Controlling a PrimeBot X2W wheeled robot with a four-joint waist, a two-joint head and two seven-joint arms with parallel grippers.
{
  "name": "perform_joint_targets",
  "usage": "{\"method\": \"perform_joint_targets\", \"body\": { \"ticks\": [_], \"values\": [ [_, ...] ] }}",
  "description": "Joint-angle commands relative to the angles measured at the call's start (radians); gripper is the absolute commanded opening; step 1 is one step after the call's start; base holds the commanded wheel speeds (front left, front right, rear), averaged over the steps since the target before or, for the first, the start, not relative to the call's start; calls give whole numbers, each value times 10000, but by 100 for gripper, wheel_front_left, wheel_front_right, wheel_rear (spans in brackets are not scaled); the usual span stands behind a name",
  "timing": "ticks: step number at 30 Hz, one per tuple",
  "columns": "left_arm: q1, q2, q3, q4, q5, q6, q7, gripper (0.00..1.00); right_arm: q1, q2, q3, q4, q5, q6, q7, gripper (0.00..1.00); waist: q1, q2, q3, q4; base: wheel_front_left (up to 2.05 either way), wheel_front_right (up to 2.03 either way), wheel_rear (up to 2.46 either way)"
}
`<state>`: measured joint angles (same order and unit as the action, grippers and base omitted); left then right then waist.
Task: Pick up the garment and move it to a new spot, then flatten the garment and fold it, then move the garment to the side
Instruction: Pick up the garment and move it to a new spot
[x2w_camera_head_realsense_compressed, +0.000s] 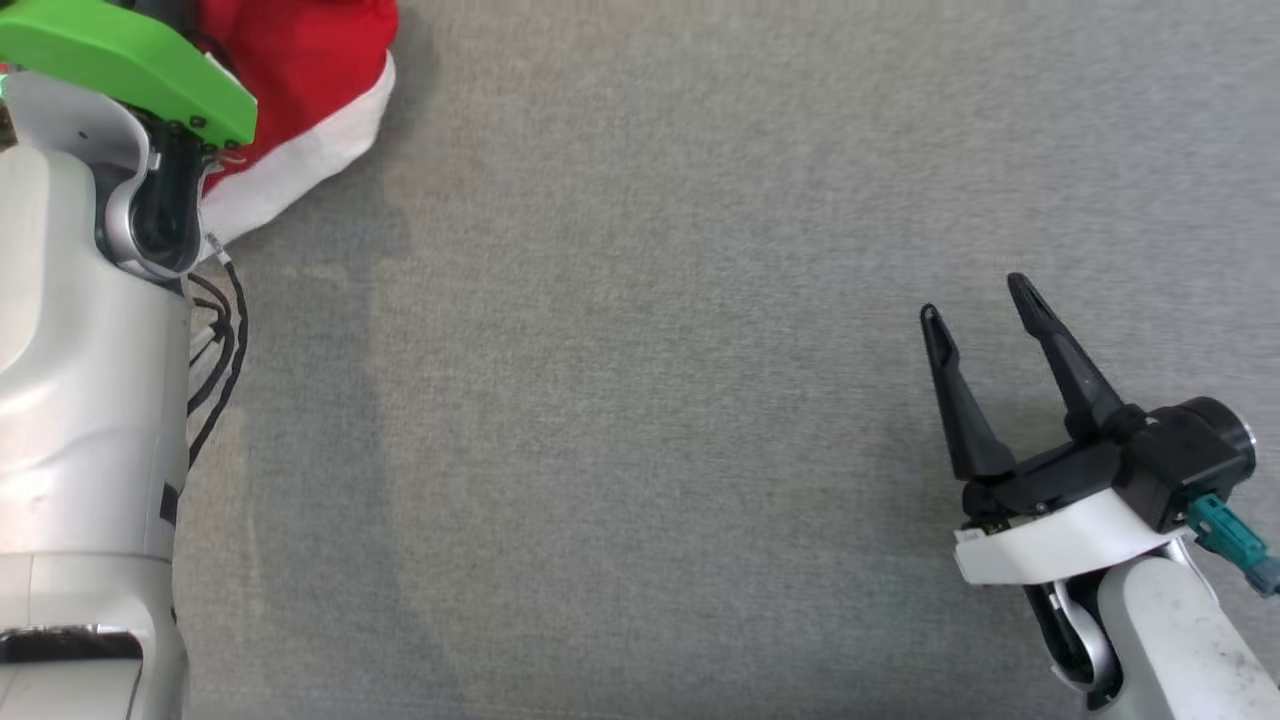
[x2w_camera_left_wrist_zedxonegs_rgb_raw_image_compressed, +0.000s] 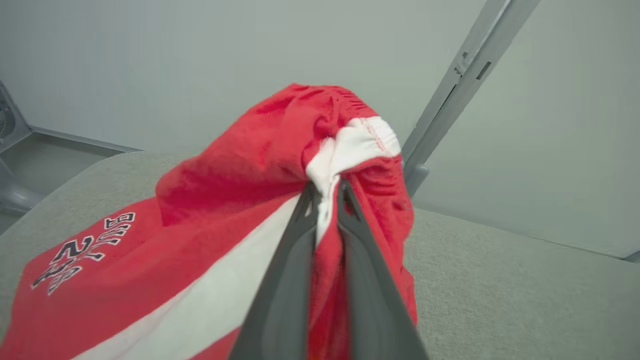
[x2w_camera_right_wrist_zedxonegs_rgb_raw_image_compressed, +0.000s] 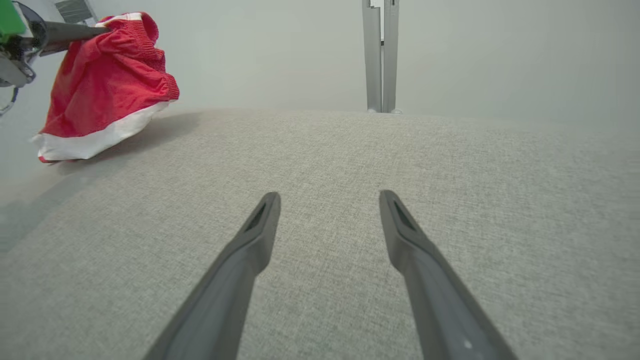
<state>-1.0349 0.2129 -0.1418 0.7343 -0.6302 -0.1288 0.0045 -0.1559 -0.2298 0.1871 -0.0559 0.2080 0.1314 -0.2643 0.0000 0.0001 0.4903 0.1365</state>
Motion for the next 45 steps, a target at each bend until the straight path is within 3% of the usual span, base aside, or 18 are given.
{"method": "perform_joint_targets", "body": {
  "ticks": [1,8,19,28,40,41,42,43,45],
  "values": [
    [310,160,-127,-438,-258,-21,161,0,-56,77,38,65,49,-16,3,100,0,-1,-1269,-1109,0,0,0],
    [1259,268,-382,-2692,-1163,13,1149,0,-52,479,66,182,45,-16,3,100,0,-1,-2392,-2600,0,0,0],
    [1901,-974,-803,-4963,-2023,668,2065,0,264,809,-82,197,53,-16,4,100,0,-1,-3046,-4381,0,0,0],
    [3696,-1492,-1548,-4607,-2626,554,1333,0,325,964,-178,134,22,-16,4,100,0,-1,-2867,-4475,0,0,0],
    [6153,-1598,-2230,-1620,-3429,33,-911,0,483,791,-290,94,3,-16,4,100,0,-1,-2873,-3731,0,0,0],
    [6237,-1600,-2302,-1432,-3464,23,-1057,35,505,771,-294,97,-7,-16,4,100,0,-1,-2928,-3648,0,0,0],
    [6277,-1601,-2340,-1324,-3452,8,-1204,86,518,752,-279,107,-11,-16,4,100,0,-1,-2977,-3590,0,0,0],
    [6344,-1598,-2390,-1224,-3428,-3,-1382,100,548,738,-275,128,-15,-16,4,100,0,-1,-3056,-3516,0,0,0],
    [6499,-1540,-2514,-1158,-3187,-18,-1831,100,648,717,-251,155,-12,-16,4,100,0,-1,-3225,-3389,0,0,0]
  ]
}}
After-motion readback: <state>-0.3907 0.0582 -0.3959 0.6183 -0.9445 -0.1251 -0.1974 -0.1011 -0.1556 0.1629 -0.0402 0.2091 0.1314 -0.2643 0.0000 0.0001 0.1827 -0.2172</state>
